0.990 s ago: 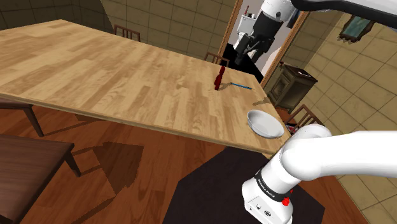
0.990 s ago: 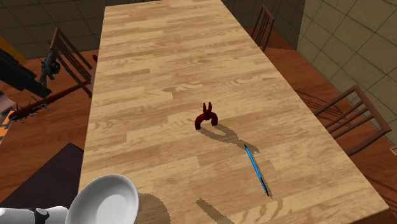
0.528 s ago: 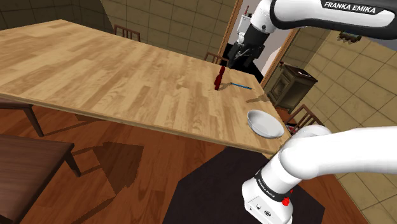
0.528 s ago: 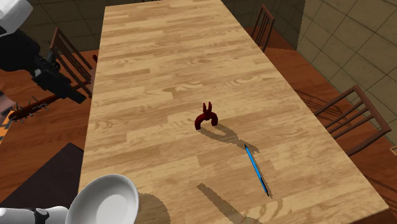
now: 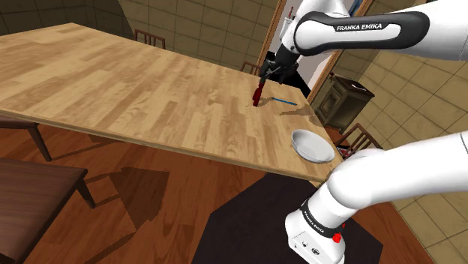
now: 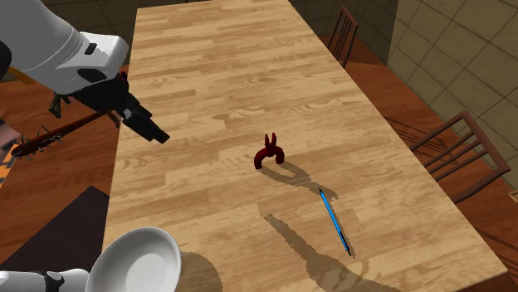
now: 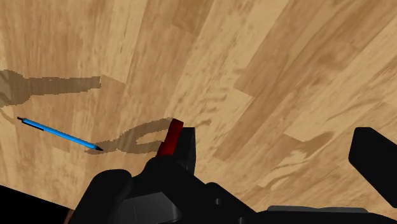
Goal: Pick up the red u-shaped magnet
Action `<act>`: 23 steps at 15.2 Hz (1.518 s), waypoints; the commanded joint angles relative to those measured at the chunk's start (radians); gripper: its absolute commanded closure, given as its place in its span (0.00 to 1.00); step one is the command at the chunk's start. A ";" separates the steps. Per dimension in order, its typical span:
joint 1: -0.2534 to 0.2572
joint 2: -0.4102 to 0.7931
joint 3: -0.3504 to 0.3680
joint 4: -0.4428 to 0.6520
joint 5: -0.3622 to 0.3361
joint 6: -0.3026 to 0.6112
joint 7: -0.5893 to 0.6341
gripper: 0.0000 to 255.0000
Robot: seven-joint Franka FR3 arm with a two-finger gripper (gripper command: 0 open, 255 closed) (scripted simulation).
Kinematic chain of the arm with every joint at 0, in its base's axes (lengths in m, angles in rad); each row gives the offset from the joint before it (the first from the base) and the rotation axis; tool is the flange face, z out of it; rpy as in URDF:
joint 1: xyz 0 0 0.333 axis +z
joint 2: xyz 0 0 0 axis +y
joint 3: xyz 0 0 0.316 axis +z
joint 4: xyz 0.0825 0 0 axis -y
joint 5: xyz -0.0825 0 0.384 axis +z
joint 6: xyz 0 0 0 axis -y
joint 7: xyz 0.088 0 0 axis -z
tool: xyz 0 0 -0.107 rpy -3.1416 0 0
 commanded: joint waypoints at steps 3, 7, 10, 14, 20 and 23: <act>-0.035 0.130 -0.030 0.015 -0.025 0.155 0.027 0.00; -0.066 0.261 -0.058 0.052 -0.043 0.285 0.053 0.00; -0.087 0.363 -0.079 0.093 -0.049 0.373 0.070 0.00; -0.111 0.501 -0.107 0.165 -0.043 0.476 0.087 0.00; -0.150 0.709 -0.137 0.305 0.006 0.596 0.090 0.00; -0.152 0.726 -0.137 0.298 0.004 0.621 0.094 0.00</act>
